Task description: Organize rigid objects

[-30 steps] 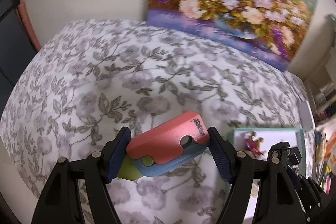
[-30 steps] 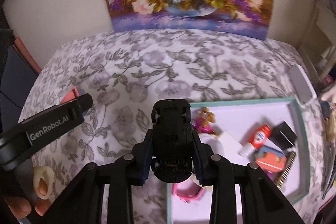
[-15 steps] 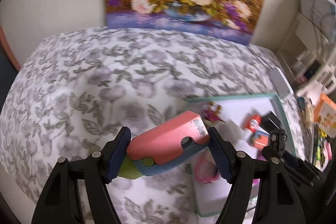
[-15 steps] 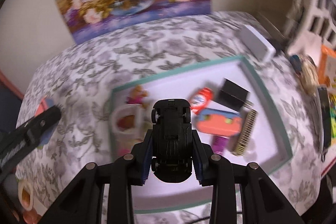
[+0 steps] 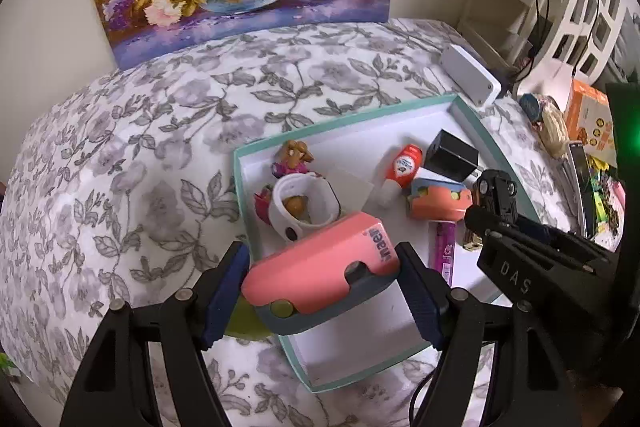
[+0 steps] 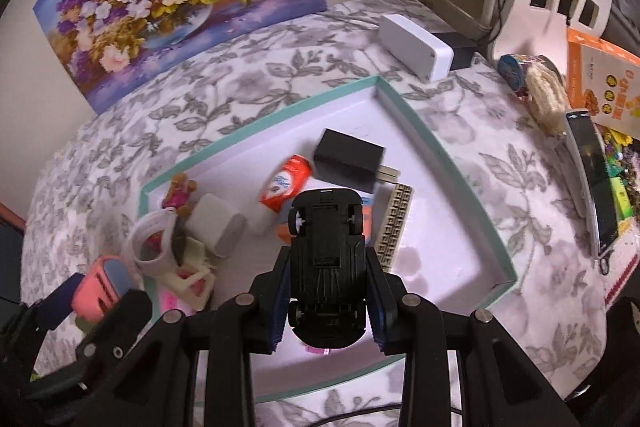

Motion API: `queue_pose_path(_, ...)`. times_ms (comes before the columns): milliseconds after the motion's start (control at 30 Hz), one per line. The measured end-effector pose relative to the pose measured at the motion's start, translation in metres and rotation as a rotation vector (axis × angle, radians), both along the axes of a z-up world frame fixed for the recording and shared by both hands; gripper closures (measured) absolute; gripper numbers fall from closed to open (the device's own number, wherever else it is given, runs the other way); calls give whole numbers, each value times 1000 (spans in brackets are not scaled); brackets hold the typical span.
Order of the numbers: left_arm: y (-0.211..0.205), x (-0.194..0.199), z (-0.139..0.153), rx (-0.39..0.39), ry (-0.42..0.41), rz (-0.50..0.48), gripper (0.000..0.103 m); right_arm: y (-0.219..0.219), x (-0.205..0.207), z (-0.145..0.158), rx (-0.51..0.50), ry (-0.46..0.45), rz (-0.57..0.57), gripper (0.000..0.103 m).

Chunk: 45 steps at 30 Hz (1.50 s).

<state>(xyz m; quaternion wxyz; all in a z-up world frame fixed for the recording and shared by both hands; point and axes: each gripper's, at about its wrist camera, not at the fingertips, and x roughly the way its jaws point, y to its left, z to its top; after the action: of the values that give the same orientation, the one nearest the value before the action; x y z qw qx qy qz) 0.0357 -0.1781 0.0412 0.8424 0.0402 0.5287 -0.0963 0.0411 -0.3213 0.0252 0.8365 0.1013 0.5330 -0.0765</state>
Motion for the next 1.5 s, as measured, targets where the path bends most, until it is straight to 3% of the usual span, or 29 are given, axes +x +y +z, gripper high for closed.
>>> queue_pose_path(433, -2, 1, -9, -7, 28, -2, 28, -8, 1, -6, 4, 15, -13, 67)
queue_pose_path(1167, 34, -2, -10, -4, 39, 102, 25, 9, 0, -24, -8, 73, 52, 65)
queue_pose_path(1300, 53, -4, -12, 28, 33, 150, 23, 15, -5, -28, -10, 80, 69, 53)
queue_pose_path(1367, 67, -4, -14, 24, 39, 188, 9, 18, -8, -30, -11, 85, 78, 46)
queue_pose_path(1500, 92, -6, -19, 17, 46, 259, 7, 27, -13, -30, -41, 86, 98, 39)
